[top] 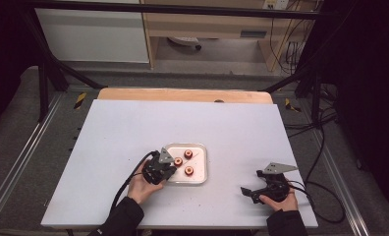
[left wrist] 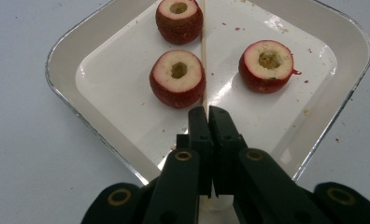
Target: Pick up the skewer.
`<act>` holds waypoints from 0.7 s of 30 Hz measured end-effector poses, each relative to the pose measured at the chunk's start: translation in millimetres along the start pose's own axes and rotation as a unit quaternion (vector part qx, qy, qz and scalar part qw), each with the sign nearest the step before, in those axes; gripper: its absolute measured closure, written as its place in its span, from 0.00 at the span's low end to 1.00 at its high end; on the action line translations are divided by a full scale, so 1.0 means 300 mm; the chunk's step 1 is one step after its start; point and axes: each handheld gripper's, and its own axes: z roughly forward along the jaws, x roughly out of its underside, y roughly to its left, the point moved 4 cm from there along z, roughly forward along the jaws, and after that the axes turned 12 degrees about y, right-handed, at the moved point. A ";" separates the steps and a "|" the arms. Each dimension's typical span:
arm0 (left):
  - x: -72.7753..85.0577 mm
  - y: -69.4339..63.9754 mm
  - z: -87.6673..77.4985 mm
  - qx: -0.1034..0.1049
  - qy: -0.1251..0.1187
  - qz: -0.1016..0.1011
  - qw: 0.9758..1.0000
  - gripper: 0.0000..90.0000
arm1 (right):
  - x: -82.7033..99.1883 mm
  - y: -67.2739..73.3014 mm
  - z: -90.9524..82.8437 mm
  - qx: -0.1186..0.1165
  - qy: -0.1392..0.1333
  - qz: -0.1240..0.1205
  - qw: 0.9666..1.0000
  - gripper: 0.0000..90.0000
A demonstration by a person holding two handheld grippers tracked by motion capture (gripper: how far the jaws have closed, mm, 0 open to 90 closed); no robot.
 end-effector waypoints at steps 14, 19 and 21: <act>-0.002 -0.024 -0.056 0.016 -0.030 0.005 0.999 0.99 | -0.002 0.004 -0.001 0.001 0.000 -0.004 1.000 0.02; -0.005 -0.034 -0.069 0.019 -0.033 0.009 0.999 0.99 | -0.010 0.009 -0.004 0.005 -0.004 -0.013 1.000 0.02; -0.008 -0.038 -0.078 0.020 -0.036 0.010 0.999 0.99 | -0.014 0.014 -0.003 0.007 -0.003 -0.019 1.000 0.01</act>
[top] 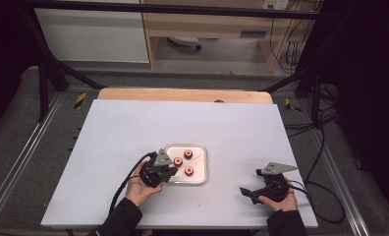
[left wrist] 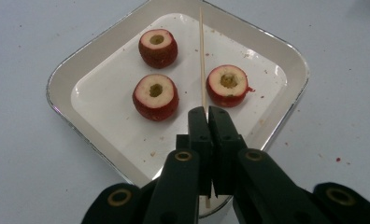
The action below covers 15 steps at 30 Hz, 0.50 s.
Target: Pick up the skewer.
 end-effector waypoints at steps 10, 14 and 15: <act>-0.021 -0.032 -0.037 0.007 -0.010 0.013 1.000 0.99 | -0.026 0.031 0.008 0.026 0.011 -0.022 0.999 0.01; -0.029 -0.048 -0.045 0.010 -0.008 0.020 1.000 0.99 | -0.039 0.050 0.016 0.036 0.021 -0.042 0.998 0.01; -0.031 -0.052 -0.046 0.010 -0.007 0.023 1.000 0.99 | -0.047 0.060 0.018 0.043 0.023 -0.052 0.997 0.01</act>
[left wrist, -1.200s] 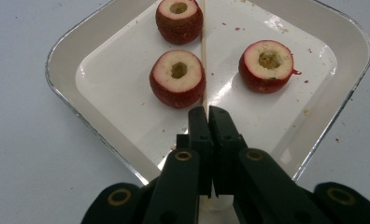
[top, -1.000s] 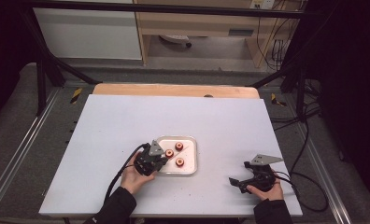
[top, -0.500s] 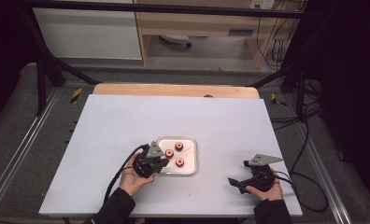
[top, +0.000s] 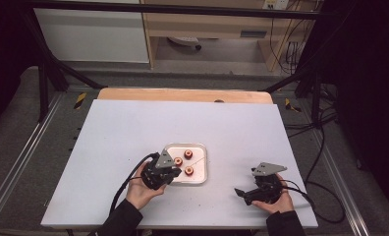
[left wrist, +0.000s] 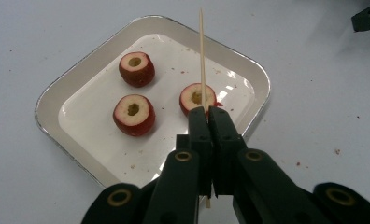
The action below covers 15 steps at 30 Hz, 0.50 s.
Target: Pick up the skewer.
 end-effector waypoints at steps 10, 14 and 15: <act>-0.027 -0.042 -0.005 0.004 0.010 0.023 1.000 0.99 | -0.054 0.049 -0.005 0.039 0.008 -0.079 0.996 0.06; -0.047 -0.061 -0.007 0.006 0.009 0.031 0.999 0.99 | -0.084 0.074 -0.003 0.052 0.012 -0.116 0.992 0.09; -0.052 -0.066 -0.006 0.007 0.013 0.035 0.999 0.99 | -0.091 0.081 -0.003 0.054 0.012 -0.124 0.991 0.10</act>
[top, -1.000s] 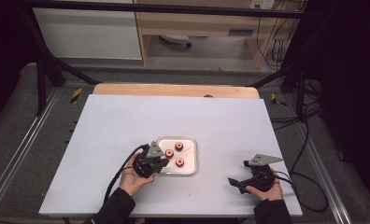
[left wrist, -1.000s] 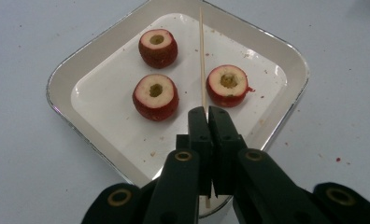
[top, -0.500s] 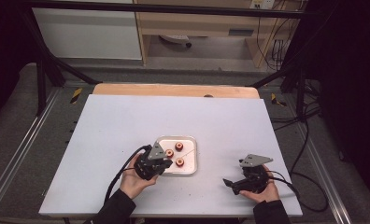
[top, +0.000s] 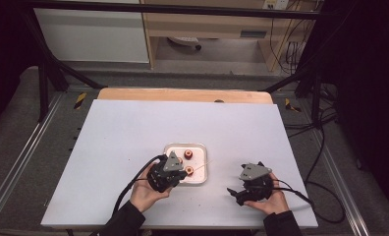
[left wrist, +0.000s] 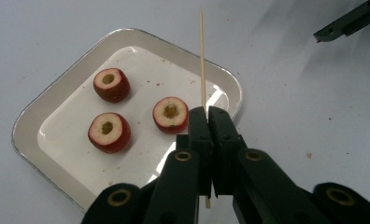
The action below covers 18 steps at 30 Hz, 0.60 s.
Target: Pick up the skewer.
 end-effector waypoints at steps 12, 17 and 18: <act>-0.081 -0.056 0.048 0.005 0.026 0.035 0.999 0.99 | -0.073 0.033 0.001 0.041 -0.007 -0.109 0.993 0.25; -0.111 -0.075 0.069 0.010 0.034 0.043 0.998 0.99 | -0.084 0.044 0.008 0.055 0.002 -0.161 0.985 0.33; -0.117 -0.079 0.072 0.012 0.035 0.047 0.998 0.98 | -0.087 0.047 0.011 0.056 0.001 -0.169 0.984 0.35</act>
